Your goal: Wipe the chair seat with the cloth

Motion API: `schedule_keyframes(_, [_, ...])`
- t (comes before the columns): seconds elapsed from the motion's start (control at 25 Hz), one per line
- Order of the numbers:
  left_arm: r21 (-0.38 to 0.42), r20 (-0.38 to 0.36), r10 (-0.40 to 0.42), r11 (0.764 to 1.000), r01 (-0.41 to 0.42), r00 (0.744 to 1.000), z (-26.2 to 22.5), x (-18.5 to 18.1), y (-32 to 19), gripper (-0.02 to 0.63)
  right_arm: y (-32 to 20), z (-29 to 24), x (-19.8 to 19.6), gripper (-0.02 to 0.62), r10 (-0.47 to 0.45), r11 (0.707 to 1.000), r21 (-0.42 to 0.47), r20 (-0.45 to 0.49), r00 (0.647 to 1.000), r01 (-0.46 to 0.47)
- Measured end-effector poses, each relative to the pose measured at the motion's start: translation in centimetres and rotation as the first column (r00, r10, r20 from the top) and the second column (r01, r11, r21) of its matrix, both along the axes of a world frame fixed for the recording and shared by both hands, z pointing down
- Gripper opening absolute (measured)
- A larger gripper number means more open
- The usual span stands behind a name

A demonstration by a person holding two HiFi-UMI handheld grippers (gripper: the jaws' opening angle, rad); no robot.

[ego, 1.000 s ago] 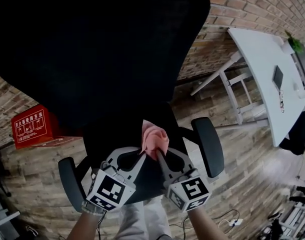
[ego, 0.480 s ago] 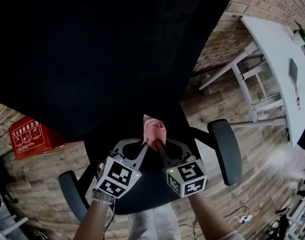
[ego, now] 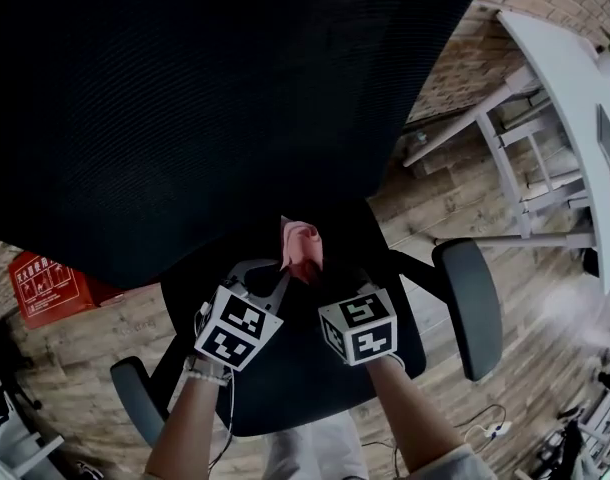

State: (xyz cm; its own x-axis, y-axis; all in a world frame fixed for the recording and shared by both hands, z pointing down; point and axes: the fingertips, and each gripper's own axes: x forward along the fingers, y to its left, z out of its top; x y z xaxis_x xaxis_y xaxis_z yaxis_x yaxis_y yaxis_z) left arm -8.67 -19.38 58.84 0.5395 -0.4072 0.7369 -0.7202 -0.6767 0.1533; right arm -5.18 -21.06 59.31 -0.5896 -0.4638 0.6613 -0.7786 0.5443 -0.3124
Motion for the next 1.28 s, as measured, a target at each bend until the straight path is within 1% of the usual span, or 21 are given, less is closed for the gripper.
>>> schedule_keyframes(0.16, [-0.028, 0.030, -0.007, 1.000, 0.008, 1.000, 2.5, -1.0, -0.9, 0.037, -0.7, 2.6, -0.9, 0.052, 0.013, 0.999, -0.048, -0.001, 1.000, -0.013])
schedule_keyframes(0.4, [-0.067, 0.053, -0.045, 0.997, 0.049, 0.998, 5.0, -2.5, -2.4, 0.037, -2.1, 5.0, -2.1, 0.052, 0.104, 0.988, -0.121, 0.032, 0.994, -0.100])
schedule_keyframes(0.6, [-0.091, 0.073, -0.055, 0.994, 0.061, 0.996, 6.4, -2.9, -3.1, 0.037, -2.8, 6.4, -2.2, 0.052, 0.173, 0.973, -0.163, 0.045, 0.984, -0.164])
schedule_keyframes(0.8, [-0.112, 0.088, -0.049, 0.992, 0.059, 0.995, 7.4, -2.9, -3.1, 0.037, -3.0, 6.9, -2.1, 0.052, 0.192, 0.967, -0.177, 0.038, 0.981, -0.182])
schedule_keyframes(1.0, [-0.124, 0.080, -0.038, 0.991, 0.047, 0.996, 7.6, -2.0, -3.2, 0.037, -2.9, 6.8, -1.0, 0.052, 0.221, 0.960, -0.179, 0.020, 0.975, -0.214])
schedule_keyframes(1.28, [-0.123, 0.061, 0.022, 0.992, -0.014, 0.998, 7.3, 1.4, -2.7, 0.037, -2.1, 6.4, 2.4, 0.052, 0.272, 0.951, -0.144, -0.037, 0.962, -0.274])
